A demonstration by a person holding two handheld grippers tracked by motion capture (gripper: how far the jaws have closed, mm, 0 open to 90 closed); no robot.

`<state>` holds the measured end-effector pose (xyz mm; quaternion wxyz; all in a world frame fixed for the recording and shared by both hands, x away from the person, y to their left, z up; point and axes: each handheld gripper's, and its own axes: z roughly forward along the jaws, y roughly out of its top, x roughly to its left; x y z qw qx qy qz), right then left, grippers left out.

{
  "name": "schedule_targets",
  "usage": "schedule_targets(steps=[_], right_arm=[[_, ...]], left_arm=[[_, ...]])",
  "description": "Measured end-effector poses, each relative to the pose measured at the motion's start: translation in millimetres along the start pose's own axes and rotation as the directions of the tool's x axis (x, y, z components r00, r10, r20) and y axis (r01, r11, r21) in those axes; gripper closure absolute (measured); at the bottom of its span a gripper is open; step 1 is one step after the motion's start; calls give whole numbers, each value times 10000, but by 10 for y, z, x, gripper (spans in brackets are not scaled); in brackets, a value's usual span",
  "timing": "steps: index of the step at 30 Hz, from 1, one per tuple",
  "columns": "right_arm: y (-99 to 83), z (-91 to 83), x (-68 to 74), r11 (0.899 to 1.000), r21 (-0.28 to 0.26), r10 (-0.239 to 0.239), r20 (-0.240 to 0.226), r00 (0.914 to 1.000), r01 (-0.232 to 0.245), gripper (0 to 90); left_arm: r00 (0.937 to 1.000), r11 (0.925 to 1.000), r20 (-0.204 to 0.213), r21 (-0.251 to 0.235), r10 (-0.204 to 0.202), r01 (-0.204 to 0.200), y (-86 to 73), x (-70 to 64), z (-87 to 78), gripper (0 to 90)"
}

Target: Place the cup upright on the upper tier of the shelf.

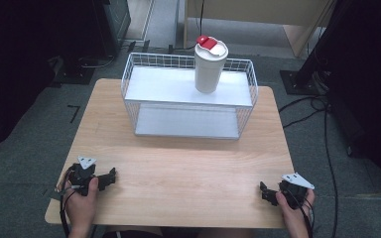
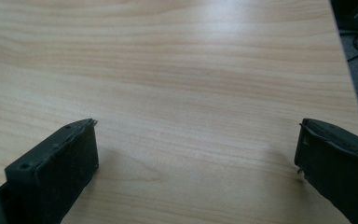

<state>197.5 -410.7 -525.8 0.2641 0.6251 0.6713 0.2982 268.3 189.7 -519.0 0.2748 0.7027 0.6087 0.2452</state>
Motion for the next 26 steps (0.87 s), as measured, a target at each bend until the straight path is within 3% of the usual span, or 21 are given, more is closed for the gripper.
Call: schedule_targets(steps=[3,9,26], right_arm=[[5,15,19,9993,227,-288,-104,9995,290,0],[3,18,6,9994,306,-125,-228,9997,132,0],[-17,-3,33,9994,283,178,77,9998,-180,0]], left_arm=[[10000,10000,-24,-8,-25,25,2,-4,3,0],[10000,10000,-23,-8,-27,27,2,-4,3,0],[10000,10000,-25,12,-3,3,15,-6,12,0]])
